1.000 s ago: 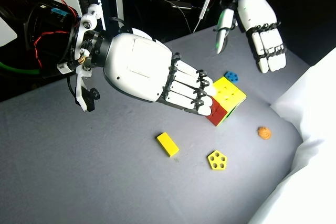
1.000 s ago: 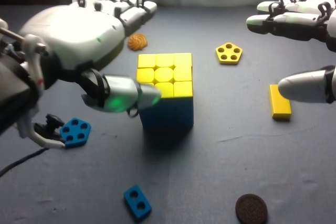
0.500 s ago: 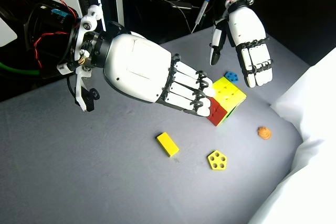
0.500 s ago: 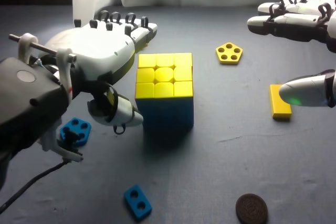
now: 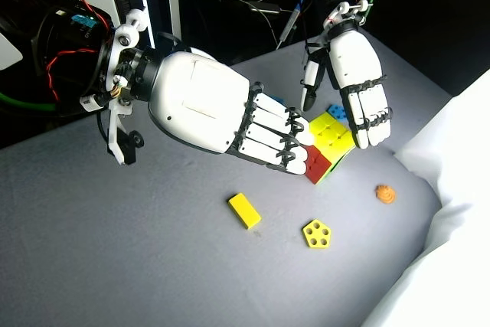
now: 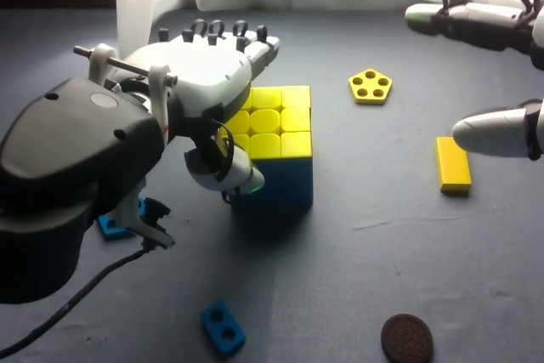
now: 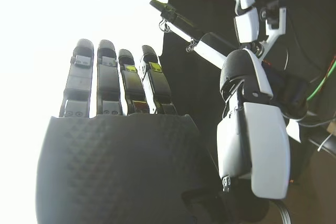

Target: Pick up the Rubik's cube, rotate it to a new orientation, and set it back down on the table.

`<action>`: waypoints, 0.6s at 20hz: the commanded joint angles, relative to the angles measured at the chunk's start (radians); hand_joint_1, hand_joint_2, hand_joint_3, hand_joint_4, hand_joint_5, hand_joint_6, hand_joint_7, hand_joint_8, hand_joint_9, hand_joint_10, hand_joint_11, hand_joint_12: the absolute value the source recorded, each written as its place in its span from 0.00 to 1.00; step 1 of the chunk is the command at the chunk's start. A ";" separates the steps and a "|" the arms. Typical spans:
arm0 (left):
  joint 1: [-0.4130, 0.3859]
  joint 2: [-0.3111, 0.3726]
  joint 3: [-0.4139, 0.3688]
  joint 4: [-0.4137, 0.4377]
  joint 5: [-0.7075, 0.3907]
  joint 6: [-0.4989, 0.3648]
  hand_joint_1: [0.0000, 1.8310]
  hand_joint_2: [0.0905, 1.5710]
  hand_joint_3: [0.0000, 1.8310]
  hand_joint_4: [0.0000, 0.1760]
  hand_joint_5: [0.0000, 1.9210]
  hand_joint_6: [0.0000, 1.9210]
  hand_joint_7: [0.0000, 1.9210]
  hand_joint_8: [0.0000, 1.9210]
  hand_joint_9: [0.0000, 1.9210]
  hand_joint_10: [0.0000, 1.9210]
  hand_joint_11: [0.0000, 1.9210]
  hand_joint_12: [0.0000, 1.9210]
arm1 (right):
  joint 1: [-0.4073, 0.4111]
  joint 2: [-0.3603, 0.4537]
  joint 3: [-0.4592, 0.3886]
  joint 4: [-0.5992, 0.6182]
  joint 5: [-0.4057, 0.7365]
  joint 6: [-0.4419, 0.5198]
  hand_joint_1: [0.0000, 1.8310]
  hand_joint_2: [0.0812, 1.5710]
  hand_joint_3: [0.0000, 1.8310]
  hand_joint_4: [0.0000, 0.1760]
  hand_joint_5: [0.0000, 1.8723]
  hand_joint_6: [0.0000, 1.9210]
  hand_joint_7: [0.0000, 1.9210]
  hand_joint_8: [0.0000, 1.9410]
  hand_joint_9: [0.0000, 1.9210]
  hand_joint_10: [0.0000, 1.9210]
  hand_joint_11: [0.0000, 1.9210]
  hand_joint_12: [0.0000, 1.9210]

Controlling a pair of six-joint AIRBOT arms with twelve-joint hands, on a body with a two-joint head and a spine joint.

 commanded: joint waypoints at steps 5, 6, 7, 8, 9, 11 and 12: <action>0.012 -0.017 0.021 0.045 -0.039 0.011 0.54 0.61 0.00 0.00 0.00 0.00 0.00 0.00 0.00 0.00 0.00 0.07 | -0.059 -0.001 -0.001 0.107 0.314 -0.152 0.14 0.76 0.00 0.00 0.01 0.00 0.03 0.00 0.02 0.01 0.00 0.00; 0.015 -0.019 0.024 0.045 -0.039 0.011 0.54 0.62 0.00 0.00 0.00 0.00 0.00 0.00 0.00 0.00 0.00 0.04 | -0.073 -0.004 -0.001 0.132 0.355 -0.188 0.14 0.76 0.00 0.00 0.02 0.01 0.04 0.01 0.03 0.01 0.00 0.00; 0.018 -0.021 0.027 0.045 -0.039 0.011 0.53 0.63 0.01 0.00 0.00 0.00 0.00 0.00 0.00 0.00 0.00 0.03 | -0.089 -0.010 -0.001 0.153 0.396 -0.228 0.14 0.76 0.00 0.00 0.02 0.01 0.04 0.01 0.03 0.01 0.00 0.00; 0.021 -0.024 0.032 0.045 -0.039 0.011 0.53 0.63 0.01 0.00 0.00 0.00 0.00 0.00 0.00 0.00 0.00 0.01 | -0.100 -0.015 -0.001 0.170 0.421 -0.258 0.14 0.76 0.00 0.00 0.02 0.01 0.04 0.01 0.03 0.01 0.00 0.00; 0.024 -0.027 0.038 0.045 -0.039 0.011 0.53 0.63 0.00 0.00 0.00 0.00 0.00 0.00 0.00 0.00 0.00 0.00 | -0.103 -0.017 -0.001 0.172 0.421 -0.262 0.15 0.76 0.00 0.00 0.02 0.01 0.04 0.00 0.02 0.00 0.00 0.00; 0.027 -0.035 0.053 0.046 -0.037 0.011 0.53 0.63 0.00 0.00 0.00 0.00 0.00 0.00 0.00 0.00 0.01 0.01 | -0.109 -0.018 -0.006 0.172 0.421 -0.264 0.13 0.77 0.00 0.00 0.01 0.00 0.01 0.00 0.00 0.00 0.00 0.00; 0.028 -0.038 0.058 0.046 -0.035 0.011 0.53 0.64 0.01 0.00 0.00 0.00 0.00 0.00 0.00 0.00 0.01 0.01 | -0.113 -0.018 -0.008 0.172 0.421 -0.267 0.12 0.77 0.00 0.00 0.01 0.00 0.01 0.00 0.00 0.00 0.00 0.00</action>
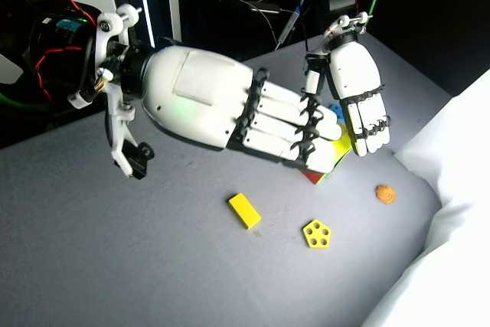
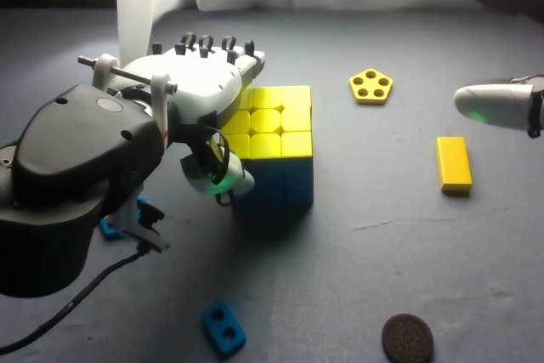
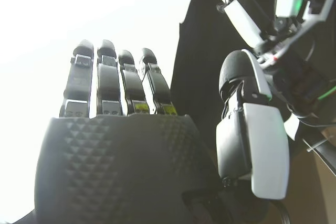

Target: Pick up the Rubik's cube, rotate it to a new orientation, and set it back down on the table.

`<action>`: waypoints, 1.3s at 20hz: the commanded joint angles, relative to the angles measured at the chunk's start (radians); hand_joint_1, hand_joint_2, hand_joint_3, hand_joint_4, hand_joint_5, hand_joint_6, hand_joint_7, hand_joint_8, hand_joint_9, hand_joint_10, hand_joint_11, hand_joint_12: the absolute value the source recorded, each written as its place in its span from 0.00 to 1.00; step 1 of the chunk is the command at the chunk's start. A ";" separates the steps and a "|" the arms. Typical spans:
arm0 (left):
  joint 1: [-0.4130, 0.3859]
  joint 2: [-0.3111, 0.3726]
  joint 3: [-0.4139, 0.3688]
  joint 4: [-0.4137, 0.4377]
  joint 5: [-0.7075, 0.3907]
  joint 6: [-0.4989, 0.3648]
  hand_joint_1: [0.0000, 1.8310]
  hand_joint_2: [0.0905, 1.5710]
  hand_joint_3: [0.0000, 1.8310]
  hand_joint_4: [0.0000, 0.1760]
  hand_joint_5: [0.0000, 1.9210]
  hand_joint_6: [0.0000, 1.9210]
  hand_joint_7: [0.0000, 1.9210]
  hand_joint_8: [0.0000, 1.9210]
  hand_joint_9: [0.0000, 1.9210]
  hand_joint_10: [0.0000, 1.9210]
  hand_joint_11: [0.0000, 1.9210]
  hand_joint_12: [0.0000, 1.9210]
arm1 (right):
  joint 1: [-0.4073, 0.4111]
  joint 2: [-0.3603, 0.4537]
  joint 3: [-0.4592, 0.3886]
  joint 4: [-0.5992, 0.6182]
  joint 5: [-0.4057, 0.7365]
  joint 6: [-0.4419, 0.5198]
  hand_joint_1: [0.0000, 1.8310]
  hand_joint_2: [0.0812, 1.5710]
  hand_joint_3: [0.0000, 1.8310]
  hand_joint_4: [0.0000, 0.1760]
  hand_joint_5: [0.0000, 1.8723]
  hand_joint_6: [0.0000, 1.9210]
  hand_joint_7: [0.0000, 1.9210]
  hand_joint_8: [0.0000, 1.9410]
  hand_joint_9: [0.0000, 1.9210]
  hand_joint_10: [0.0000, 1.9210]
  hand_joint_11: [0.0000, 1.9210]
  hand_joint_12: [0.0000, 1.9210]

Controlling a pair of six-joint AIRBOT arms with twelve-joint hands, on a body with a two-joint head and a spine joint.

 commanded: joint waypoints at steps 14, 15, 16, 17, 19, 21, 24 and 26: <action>-0.009 -0.048 0.066 0.051 -0.015 0.002 0.55 0.61 0.00 0.00 0.00 0.00 0.00 0.00 0.00 0.00 0.00 0.00 | -0.069 0.005 -0.053 0.006 0.255 -0.076 0.13 0.76 0.00 0.00 0.02 0.00 0.04 0.00 0.03 0.01 0.00 0.00; -0.009 -0.051 0.069 0.047 -0.015 0.002 0.55 0.61 0.00 0.00 0.00 0.00 0.00 0.00 0.00 0.00 0.00 0.00 | -0.070 0.006 -0.055 0.008 0.255 -0.077 0.13 0.76 0.00 0.00 0.02 0.00 0.04 0.00 0.03 0.01 0.00 0.00; -0.009 -0.055 0.072 0.045 -0.015 0.002 0.56 0.59 0.00 0.00 0.00 0.00 0.00 0.00 0.00 0.00 0.00 0.00 | -0.072 0.006 -0.057 0.008 0.255 -0.079 0.12 0.76 0.00 0.00 0.01 0.00 0.05 0.00 0.03 0.01 0.00 0.00; -0.009 -0.058 0.074 0.043 -0.015 0.002 0.56 0.59 0.00 0.00 0.00 0.00 0.00 0.00 0.00 0.00 0.00 0.00 | -0.074 0.007 -0.060 0.008 0.255 -0.083 0.11 0.76 0.00 0.00 0.01 0.00 0.05 0.00 0.03 0.01 0.00 0.00; -0.007 -0.065 0.078 0.038 -0.015 0.002 0.55 0.60 0.00 0.00 0.00 0.00 0.00 0.00 0.00 0.00 0.00 0.00 | -0.077 0.007 -0.065 0.008 0.255 -0.097 0.11 0.76 0.00 0.00 0.02 0.01 0.05 0.00 0.03 0.01 0.00 0.00; -0.004 -0.072 0.082 0.034 -0.015 0.002 0.53 0.61 0.00 0.00 0.00 0.00 0.00 0.00 0.00 0.00 0.00 0.00 | -0.079 0.007 -0.067 0.008 0.257 -0.107 0.12 0.76 0.00 0.00 0.03 0.01 0.05 0.00 0.03 0.01 0.00 0.00; 0.002 -0.081 0.087 0.030 -0.014 0.002 0.53 0.60 0.00 0.00 0.00 0.00 0.00 0.00 0.00 0.00 0.00 0.00 | -0.079 0.007 -0.067 0.008 0.259 -0.108 0.14 0.76 0.00 0.00 0.03 0.01 0.05 0.00 0.03 0.01 0.00 0.00; 0.007 -0.087 0.091 0.026 -0.012 0.002 0.54 0.59 0.00 0.00 0.00 0.00 0.00 0.00 0.00 0.00 0.00 0.00 | -0.079 0.007 -0.068 0.008 0.260 -0.109 0.15 0.76 0.00 0.00 0.03 0.01 0.05 0.00 0.03 0.00 0.00 0.00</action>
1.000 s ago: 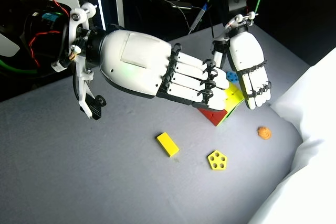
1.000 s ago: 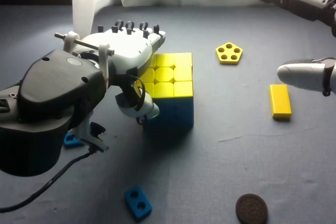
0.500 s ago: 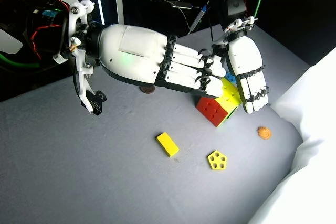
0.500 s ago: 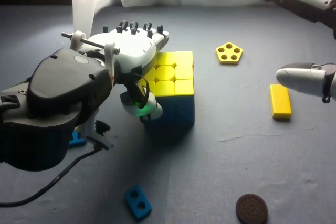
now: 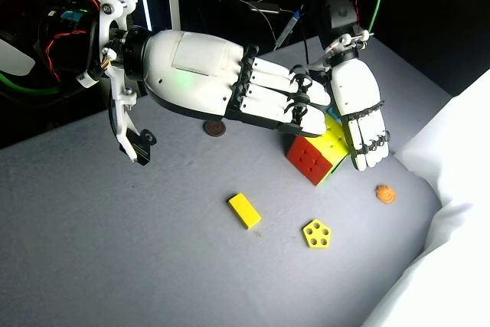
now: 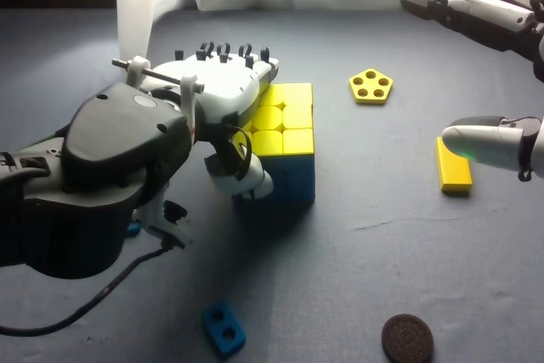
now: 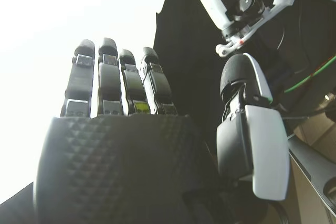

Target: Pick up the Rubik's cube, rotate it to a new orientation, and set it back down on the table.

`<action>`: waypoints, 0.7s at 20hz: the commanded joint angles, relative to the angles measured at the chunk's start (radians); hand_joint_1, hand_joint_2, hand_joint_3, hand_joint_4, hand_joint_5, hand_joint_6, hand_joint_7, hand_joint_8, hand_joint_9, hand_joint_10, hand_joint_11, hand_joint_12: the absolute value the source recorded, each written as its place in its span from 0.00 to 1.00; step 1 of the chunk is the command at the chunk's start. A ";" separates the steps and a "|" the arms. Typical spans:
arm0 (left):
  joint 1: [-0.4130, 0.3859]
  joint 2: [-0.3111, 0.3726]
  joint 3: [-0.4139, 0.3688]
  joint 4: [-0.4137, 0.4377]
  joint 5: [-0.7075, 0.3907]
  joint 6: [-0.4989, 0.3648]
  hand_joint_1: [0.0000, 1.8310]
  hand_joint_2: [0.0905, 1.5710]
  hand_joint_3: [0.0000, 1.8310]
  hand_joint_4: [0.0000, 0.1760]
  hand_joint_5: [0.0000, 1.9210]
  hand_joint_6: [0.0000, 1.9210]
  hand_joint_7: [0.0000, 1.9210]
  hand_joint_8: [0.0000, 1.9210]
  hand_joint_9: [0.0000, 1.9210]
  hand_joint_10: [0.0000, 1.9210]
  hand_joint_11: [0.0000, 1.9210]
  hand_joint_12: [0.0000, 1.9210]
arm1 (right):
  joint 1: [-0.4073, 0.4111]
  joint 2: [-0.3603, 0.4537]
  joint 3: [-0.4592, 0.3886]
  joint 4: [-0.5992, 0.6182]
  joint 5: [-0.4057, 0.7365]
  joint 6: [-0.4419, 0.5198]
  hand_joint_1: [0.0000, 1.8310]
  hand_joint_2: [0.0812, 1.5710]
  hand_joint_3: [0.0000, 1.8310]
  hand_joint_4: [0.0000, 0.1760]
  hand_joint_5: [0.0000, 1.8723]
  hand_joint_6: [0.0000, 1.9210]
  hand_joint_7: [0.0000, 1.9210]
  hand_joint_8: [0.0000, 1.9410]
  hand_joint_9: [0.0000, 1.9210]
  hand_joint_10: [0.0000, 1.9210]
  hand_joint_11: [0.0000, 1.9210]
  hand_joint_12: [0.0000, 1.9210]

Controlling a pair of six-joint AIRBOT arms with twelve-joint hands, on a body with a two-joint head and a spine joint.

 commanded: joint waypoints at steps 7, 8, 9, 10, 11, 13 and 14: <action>0.009 -0.023 0.025 0.048 -0.004 0.000 0.55 0.55 0.00 0.00 0.00 0.00 0.00 0.00 0.00 0.00 0.00 0.00 | 0.007 0.006 -0.001 -0.003 0.146 -0.003 0.16 0.77 0.00 0.00 0.03 0.00 0.04 0.00 0.03 0.00 0.00 0.00; 0.009 -0.024 0.026 0.048 -0.004 0.000 0.54 0.55 0.00 0.00 0.00 0.00 0.00 0.00 0.00 0.00 0.00 0.00 | 0.007 0.006 -0.002 -0.003 0.149 -0.004 0.18 0.76 0.00 0.00 0.02 0.00 0.04 0.00 0.02 0.00 0.00 0.00; 0.009 -0.024 0.026 0.048 -0.004 0.000 0.54 0.55 0.00 0.00 0.00 0.00 0.00 0.00 0.00 0.00 0.00 0.00 | 0.006 0.006 -0.002 -0.003 0.150 -0.004 0.16 0.77 0.00 0.00 0.02 0.00 0.03 0.00 0.01 0.00 0.00 0.00; 0.009 -0.024 0.026 0.048 -0.004 0.000 0.54 0.55 0.00 0.00 0.00 0.00 0.00 0.00 0.00 0.00 0.00 0.00 | 0.006 0.006 -0.002 -0.003 0.153 -0.006 0.16 0.77 0.00 0.00 0.02 0.00 0.03 0.00 0.01 0.00 0.00 0.00; 0.009 -0.024 0.026 0.048 -0.004 0.000 0.55 0.54 0.00 0.00 0.00 0.00 0.00 0.00 0.00 0.00 0.00 0.00 | 0.006 0.006 -0.002 -0.003 0.156 -0.007 0.17 0.77 0.00 0.00 0.02 0.00 0.03 0.00 0.01 0.00 0.00 0.00; 0.009 -0.024 0.027 0.050 -0.004 0.000 0.56 0.54 0.00 0.00 0.00 0.00 0.00 0.00 0.00 0.00 0.00 0.00 | 0.004 0.006 -0.002 -0.003 0.159 -0.008 0.18 0.77 0.00 0.00 0.03 0.00 0.04 0.00 0.02 0.00 0.00 0.00; 0.009 -0.024 0.027 0.051 -0.004 0.000 0.56 0.54 0.00 0.00 0.00 0.00 0.00 0.00 0.00 0.00 0.00 0.00 | 0.003 0.007 -0.002 -0.003 0.159 -0.008 0.18 0.77 0.00 0.00 0.03 0.00 0.04 0.00 0.02 0.00 0.00 0.00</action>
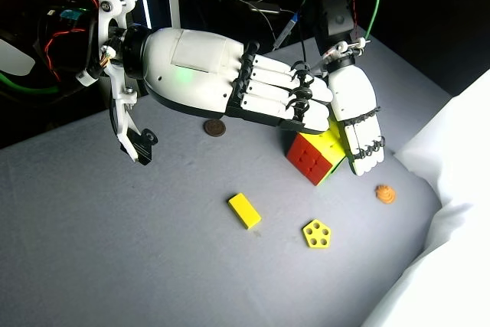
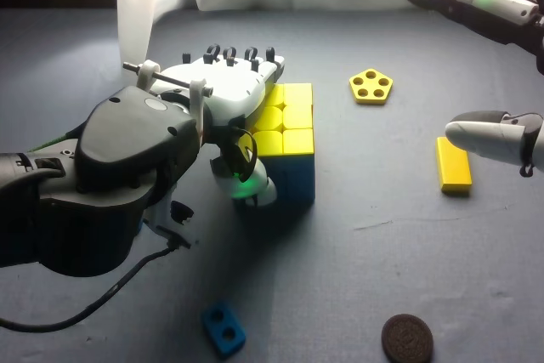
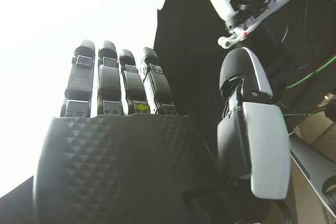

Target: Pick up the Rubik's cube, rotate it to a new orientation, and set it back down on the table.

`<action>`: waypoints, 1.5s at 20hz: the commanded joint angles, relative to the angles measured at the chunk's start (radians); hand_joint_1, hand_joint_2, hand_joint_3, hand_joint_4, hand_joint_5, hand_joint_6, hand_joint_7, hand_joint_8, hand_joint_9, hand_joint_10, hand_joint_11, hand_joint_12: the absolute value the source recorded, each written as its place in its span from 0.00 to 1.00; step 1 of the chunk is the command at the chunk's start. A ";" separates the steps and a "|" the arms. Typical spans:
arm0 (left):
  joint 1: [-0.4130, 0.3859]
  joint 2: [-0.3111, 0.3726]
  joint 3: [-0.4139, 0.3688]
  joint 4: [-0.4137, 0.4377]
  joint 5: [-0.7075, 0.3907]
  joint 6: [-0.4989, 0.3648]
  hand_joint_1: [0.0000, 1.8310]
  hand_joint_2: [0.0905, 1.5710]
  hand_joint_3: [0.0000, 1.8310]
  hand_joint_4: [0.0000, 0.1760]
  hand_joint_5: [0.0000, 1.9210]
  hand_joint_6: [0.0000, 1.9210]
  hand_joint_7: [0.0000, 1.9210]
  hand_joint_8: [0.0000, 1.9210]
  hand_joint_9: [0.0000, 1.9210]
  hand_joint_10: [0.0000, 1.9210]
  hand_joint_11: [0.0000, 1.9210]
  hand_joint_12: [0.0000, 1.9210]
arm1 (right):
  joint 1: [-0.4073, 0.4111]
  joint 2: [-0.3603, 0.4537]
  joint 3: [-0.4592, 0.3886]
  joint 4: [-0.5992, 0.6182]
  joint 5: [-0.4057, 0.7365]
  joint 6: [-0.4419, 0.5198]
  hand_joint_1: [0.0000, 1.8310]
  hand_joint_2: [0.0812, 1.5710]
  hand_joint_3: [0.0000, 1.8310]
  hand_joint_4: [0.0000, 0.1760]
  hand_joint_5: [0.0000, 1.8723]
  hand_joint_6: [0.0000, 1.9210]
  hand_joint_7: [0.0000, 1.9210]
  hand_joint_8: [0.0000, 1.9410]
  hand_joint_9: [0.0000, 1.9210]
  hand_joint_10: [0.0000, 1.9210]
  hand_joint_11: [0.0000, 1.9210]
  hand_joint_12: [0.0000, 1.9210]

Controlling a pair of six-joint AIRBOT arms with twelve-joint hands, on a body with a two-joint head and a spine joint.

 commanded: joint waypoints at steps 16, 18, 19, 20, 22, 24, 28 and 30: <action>-0.022 0.012 -0.008 0.054 -0.016 0.005 0.64 0.67 0.00 0.00 0.14 0.78 0.10 0.88 0.13 0.90 0.08 0.98 | -0.035 0.011 -0.023 -0.002 0.160 -0.027 0.14 0.79 0.01 0.00 0.04 0.00 0.05 0.00 0.02 0.00 0.00 0.00; -0.044 0.024 -0.018 0.042 -0.016 0.023 0.64 0.67 0.00 0.00 0.13 0.79 0.09 0.89 0.12 0.90 0.09 0.97 | -0.041 0.013 -0.029 0.010 0.152 -0.028 0.14 0.79 0.00 0.00 0.05 0.01 0.05 0.00 0.03 0.00 0.00 0.00; -0.065 0.032 -0.026 0.010 -0.016 0.061 0.65 0.66 0.00 0.00 0.14 0.77 0.10 0.88 0.12 0.89 0.10 0.96 | -0.041 0.014 -0.031 0.017 0.137 -0.028 0.16 0.78 0.00 0.00 0.04 0.00 0.05 0.00 0.02 0.00 0.00 0.00; -0.085 0.039 -0.032 -0.014 -0.016 0.089 0.67 0.66 0.00 0.00 0.15 0.72 0.10 0.86 0.11 0.88 0.09 0.95 | -0.041 0.014 -0.033 0.023 0.117 -0.028 0.17 0.78 0.00 0.00 0.04 0.00 0.05 0.00 0.03 0.00 0.00 0.00; -0.113 0.052 -0.047 -0.041 -0.016 0.125 0.71 0.63 0.00 0.00 0.17 0.70 0.12 0.83 0.13 0.88 0.13 0.93 | -0.041 0.014 -0.034 0.025 0.098 -0.028 0.15 0.79 0.00 0.00 0.04 0.00 0.05 0.00 0.03 0.00 0.00 0.00; -0.146 0.065 -0.069 -0.089 -0.016 0.176 0.72 0.62 0.00 0.00 0.14 0.72 0.12 0.83 0.13 0.87 0.14 0.92 | -0.041 0.014 -0.036 0.036 0.093 -0.029 0.13 0.79 0.00 0.00 0.03 0.00 0.05 0.00 0.03 0.00 0.00 0.00; -0.203 0.088 -0.128 -0.167 -0.017 0.244 0.66 0.64 0.00 0.00 0.13 0.69 0.10 0.80 0.11 0.86 0.11 0.94 | -0.028 0.014 -0.038 0.069 0.094 -0.030 0.14 0.78 0.00 0.00 0.05 0.00 0.07 0.00 0.06 0.00 0.00 0.09; -0.226 0.097 -0.152 -0.192 -0.017 0.258 0.59 0.66 0.00 0.00 0.14 0.67 0.10 0.80 0.11 0.87 0.09 0.94 | -0.028 0.014 -0.039 0.057 0.092 -0.030 0.14 0.78 0.00 0.00 0.07 0.00 0.09 0.00 0.07 0.00 0.00 0.15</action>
